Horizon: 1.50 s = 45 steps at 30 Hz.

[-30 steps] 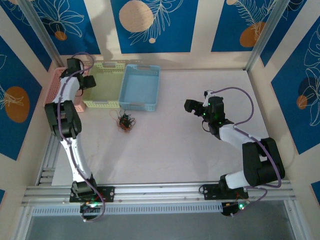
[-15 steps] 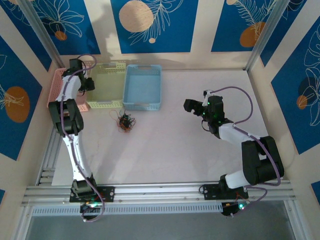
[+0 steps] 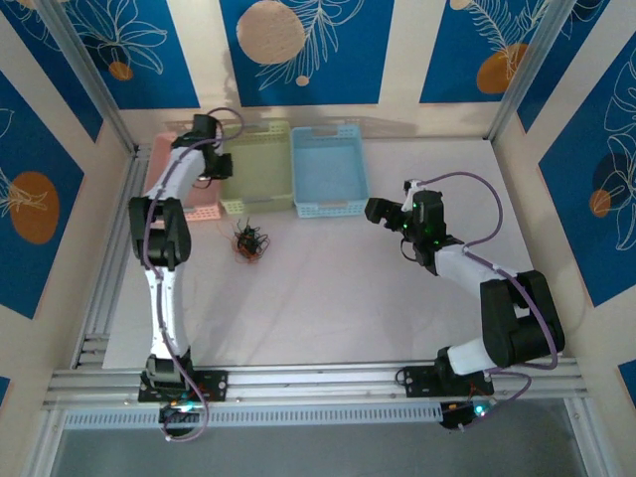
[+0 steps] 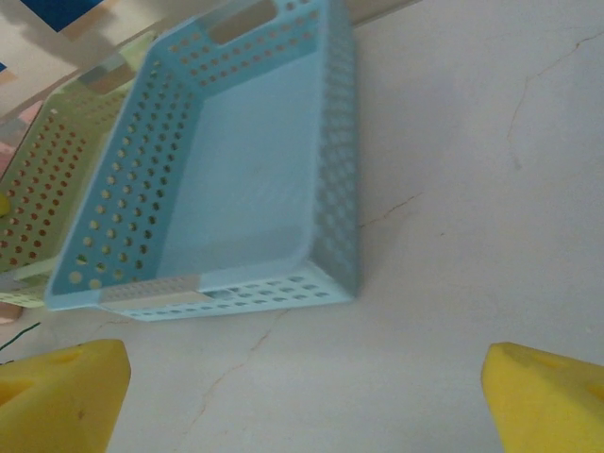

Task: Untangle the cables

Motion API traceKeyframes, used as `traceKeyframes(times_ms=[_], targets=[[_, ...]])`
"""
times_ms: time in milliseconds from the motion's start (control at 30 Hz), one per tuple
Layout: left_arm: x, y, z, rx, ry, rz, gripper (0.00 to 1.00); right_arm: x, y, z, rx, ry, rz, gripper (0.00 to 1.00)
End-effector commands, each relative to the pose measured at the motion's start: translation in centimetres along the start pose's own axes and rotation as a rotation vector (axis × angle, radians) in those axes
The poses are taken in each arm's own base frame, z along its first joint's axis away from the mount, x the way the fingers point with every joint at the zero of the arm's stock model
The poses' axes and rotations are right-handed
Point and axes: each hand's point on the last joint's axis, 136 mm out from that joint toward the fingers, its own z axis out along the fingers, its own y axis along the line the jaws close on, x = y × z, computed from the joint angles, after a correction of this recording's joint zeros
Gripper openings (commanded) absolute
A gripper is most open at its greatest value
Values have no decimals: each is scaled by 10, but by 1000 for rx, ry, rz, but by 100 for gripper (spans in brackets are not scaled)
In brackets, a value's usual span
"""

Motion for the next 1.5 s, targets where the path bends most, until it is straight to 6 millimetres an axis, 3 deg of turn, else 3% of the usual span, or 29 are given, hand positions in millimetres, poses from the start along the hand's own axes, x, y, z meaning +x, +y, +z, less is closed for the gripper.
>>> traceKeyframes(times_ms=[0, 200, 333, 500, 633, 1000, 1100, 1200, 1300, 1367, 1467], targets=[[4, -48, -28, 35, 2, 20, 1, -10, 4, 2, -14, -11, 14, 96], [20, -81, -28, 19, 34, 18, 0, -8, 2, 3, -11, -7, 21, 96], [30, -96, -27, 29, 57, -1, 7, -8, 2, 2, -12, -6, 20, 96], [33, -102, -31, 41, 67, -61, 13, -8, 2, 2, -12, -7, 20, 96], [33, -120, -37, 123, 79, -133, 13, -8, 2, 2, -13, -5, 20, 96], [32, -150, -41, 155, 70, -44, 16, -8, 3, 1, -17, -6, 21, 96], [33, -155, -43, 158, 70, -28, 22, -7, 3, 2, -17, -4, 21, 96], [34, -151, -43, 125, 73, -4, 40, -8, 3, 1, -17, -8, 21, 96], [34, -145, -44, 90, 76, 23, 49, -8, 3, 1, -17, -7, 22, 96], [28, -142, -54, 79, 56, 36, 51, -8, 3, 1, -18, -7, 21, 95], [8, -136, -89, 62, -31, 42, 57, -8, 4, 1, -21, -9, 20, 96]])
